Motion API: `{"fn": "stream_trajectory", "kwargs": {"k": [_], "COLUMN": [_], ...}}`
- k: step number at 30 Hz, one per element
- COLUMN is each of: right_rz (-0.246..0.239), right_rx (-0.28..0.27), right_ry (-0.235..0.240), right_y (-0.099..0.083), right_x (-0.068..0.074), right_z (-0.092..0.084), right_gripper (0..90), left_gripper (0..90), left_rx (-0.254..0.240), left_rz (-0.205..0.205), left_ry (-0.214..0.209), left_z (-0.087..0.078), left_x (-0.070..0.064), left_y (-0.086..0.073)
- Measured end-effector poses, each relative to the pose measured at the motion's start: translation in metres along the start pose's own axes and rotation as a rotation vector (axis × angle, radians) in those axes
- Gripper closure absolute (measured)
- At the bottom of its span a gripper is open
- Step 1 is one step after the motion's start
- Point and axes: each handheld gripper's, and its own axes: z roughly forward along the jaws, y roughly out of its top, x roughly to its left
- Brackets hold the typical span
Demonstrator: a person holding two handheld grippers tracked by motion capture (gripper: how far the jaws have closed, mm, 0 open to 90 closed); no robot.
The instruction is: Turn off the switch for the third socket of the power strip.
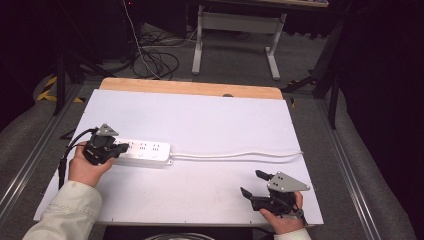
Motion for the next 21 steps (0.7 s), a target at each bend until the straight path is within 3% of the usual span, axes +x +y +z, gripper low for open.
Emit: {"fn": "stream_trajectory", "kwargs": {"k": [1, 4, 10, 21], "right_rz": [0.000, 0.000, -0.002, -0.002], "right_rx": [0.001, 0.000, 0.003, 0.003], "right_ry": [0.000, 0.000, 0.000, -0.001], "right_y": [0.0000, 0.0000, 0.0000, -0.0001], "right_x": [0.0000, 0.0000, 0.0001, -0.0001], "right_z": [0.0001, 0.0000, 0.0002, 0.0001], "right_gripper": [24.5, 24.4, 24.4, 24.5], "left_gripper": [89.9, 89.9, 89.9, 89.9], "left_rx": [0.010, 0.028, 0.055, 0.059], "left_rz": [0.014, 0.006, 0.025, 0.031], "left_ry": [0.004, -0.001, 0.033, 0.045], "left_z": [0.0016, 0.0037, 0.0078, 0.0110], "left_x": [-0.0006, -0.0008, -0.0028, -0.0032], "left_y": [0.0005, 0.0005, 0.0007, 0.0008]}}
